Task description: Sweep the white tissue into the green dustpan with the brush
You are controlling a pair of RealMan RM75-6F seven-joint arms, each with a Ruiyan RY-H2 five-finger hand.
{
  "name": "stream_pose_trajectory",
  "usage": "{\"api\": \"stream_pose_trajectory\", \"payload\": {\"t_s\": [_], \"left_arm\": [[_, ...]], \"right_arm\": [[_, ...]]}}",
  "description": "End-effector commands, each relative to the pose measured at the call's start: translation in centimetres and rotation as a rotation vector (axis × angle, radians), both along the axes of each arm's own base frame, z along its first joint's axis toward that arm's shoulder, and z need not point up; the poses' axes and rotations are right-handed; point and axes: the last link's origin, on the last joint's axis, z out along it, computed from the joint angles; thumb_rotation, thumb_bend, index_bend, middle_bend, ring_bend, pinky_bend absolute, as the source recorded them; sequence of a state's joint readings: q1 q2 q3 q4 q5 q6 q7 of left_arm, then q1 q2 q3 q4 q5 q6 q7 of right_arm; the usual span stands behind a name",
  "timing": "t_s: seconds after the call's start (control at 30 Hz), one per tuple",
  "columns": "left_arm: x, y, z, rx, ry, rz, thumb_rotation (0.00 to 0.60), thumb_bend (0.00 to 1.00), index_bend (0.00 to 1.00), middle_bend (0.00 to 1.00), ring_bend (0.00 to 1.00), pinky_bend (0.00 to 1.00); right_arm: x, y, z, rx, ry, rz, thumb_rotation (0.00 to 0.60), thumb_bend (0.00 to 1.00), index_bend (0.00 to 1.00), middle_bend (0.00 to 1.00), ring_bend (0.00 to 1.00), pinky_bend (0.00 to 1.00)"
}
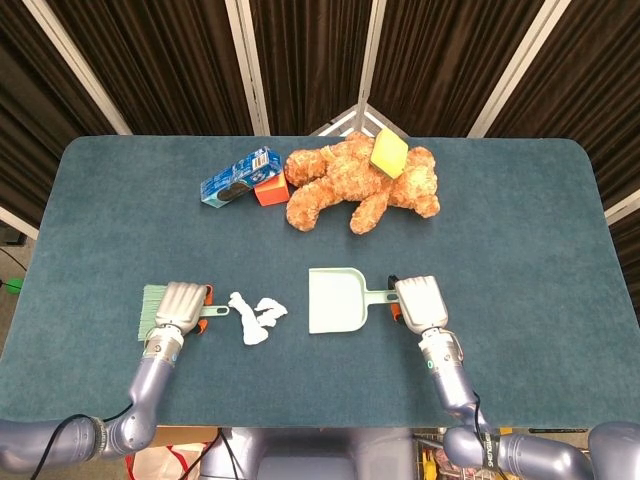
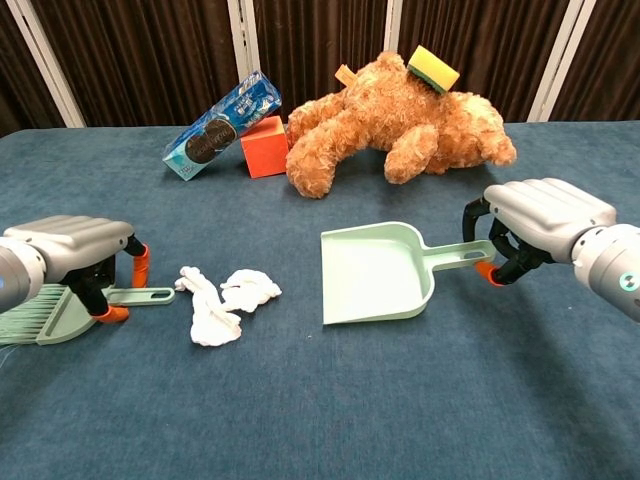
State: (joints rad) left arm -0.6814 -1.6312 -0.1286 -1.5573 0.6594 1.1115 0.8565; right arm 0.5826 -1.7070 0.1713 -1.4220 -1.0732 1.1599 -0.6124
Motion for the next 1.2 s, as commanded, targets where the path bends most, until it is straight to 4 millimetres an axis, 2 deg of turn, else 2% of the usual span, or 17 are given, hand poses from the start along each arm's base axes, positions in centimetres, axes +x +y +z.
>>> {"api": "stream_pose_trajectory", "payload": {"t_s": [0.03, 0.13, 0.33, 0.53, 0.73, 0.97, 1.2], "left_arm": [[0.0, -0.1, -0.2, 0.005, -0.017, 0.015, 0.600, 0.52, 0.60, 1.00, 1.00, 1.00], [0.3, -0.1, -0.4, 0.023, -0.057, 0.024, 0.600, 0.58, 0.70, 1.00, 1.00, 1.00], [2.6, 0.5, 0.5, 0.089, -0.235, 0.024, 0.600, 0.64, 0.79, 1.00, 1.00, 1.00], [4.5, 0.5, 1.7, 0.114, -0.338, -0.012, 0.600, 0.67, 0.81, 1.00, 1.00, 1.00], [5.5, 0.1, 2.6, 0.130, -0.435, -0.013, 0.600, 0.68, 0.81, 1.00, 1.00, 1.00], [6.2, -0.7, 2.3, 0.107, -0.537, 0.043, 0.600, 0.68, 0.82, 1.00, 1.00, 1.00], [8.4, -1.2, 1.7, 0.099, -0.647, 0.047, 0.600, 0.68, 0.82, 1.00, 1.00, 1.00]], "right_arm": [[-0.1, 0.0, 0.0, 0.001, 0.001, -0.002, 0.600, 0.48, 0.56, 0.84, 0.84, 0.90], [-0.3, 0.0, -0.1, 0.002, 0.003, -0.002, 0.600, 0.48, 0.56, 0.84, 0.84, 0.90], [-0.2, 0.0, 0.0, 0.001, 0.003, 0.005, 0.600, 0.48, 0.56, 0.84, 0.84, 0.90], [0.1, 0.1, 0.1, -0.002, 0.004, 0.001, 0.600, 0.48, 0.56, 0.84, 0.84, 0.90], [0.5, 0.3, 0.4, -0.005, 0.002, 0.006, 0.600, 0.48, 0.56, 0.84, 0.84, 0.90], [0.9, 0.5, 0.6, -0.006, 0.010, 0.015, 0.600, 0.48, 0.56, 0.84, 0.84, 0.90], [1.2, 0.9, 0.3, 0.000, 0.024, 0.016, 0.600, 0.48, 0.56, 0.84, 0.84, 0.90]]}}
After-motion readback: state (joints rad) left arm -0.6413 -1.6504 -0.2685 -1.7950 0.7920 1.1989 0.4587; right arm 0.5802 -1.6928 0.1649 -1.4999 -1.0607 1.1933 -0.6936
